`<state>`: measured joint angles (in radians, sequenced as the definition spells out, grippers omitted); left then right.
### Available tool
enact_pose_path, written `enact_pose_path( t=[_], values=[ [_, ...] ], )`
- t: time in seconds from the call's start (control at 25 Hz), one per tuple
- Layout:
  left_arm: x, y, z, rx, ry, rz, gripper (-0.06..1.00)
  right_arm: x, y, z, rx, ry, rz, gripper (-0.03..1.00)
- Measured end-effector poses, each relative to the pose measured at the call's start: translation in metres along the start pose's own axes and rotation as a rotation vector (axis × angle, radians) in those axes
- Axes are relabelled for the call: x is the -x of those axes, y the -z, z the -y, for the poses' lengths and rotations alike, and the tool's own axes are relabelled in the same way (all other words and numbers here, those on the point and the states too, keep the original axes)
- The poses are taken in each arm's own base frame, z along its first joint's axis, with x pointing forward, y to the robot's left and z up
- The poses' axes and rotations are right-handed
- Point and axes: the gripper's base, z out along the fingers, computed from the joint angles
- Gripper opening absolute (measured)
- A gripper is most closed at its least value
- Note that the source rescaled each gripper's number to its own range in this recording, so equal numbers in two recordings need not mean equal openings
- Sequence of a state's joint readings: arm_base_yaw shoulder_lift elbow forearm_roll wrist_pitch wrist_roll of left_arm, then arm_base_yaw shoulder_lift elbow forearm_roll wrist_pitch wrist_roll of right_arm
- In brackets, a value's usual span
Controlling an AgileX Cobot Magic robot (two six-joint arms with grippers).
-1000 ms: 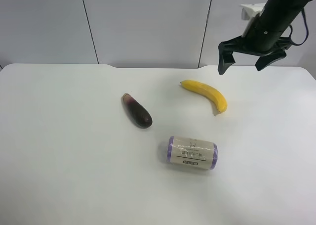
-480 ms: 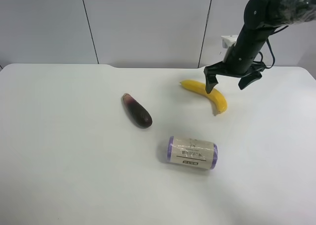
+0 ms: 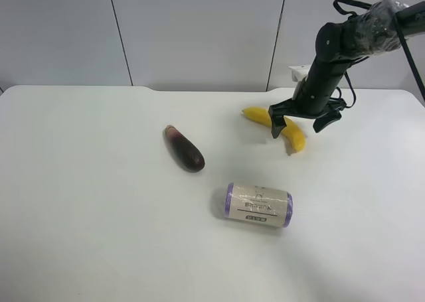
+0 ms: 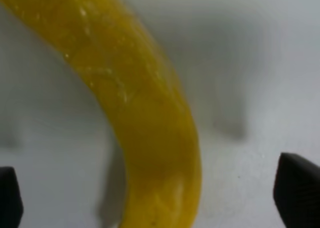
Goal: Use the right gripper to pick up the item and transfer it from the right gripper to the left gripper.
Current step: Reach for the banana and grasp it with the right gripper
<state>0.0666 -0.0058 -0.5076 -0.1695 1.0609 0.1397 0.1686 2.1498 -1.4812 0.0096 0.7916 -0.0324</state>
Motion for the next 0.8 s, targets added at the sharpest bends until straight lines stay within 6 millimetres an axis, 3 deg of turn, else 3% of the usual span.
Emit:
enact_pose_path(
  t=[0.32, 0.4, 0.68, 0.8],
  values=[
    [0.0, 0.0, 0.0, 0.0, 0.0, 0.0, 1.0, -0.002, -0.013, 0.0, 0.001, 0.004, -0.024, 0.85],
    [0.0, 0.0, 0.0, 0.0, 0.0, 0.0, 1.0, -0.002, -0.014, 0.0, 0.001, 0.007, -0.025, 0.79],
    [0.0, 0.0, 0.0, 0.0, 0.0, 0.0, 1.0, -0.002, -0.014, 0.0, 0.001, 0.009, -0.026, 0.3],
    [0.0, 0.0, 0.0, 0.0, 0.0, 0.0, 1.0, -0.002, -0.014, 0.0, 0.001, 0.009, -0.027, 0.14]
  ],
)
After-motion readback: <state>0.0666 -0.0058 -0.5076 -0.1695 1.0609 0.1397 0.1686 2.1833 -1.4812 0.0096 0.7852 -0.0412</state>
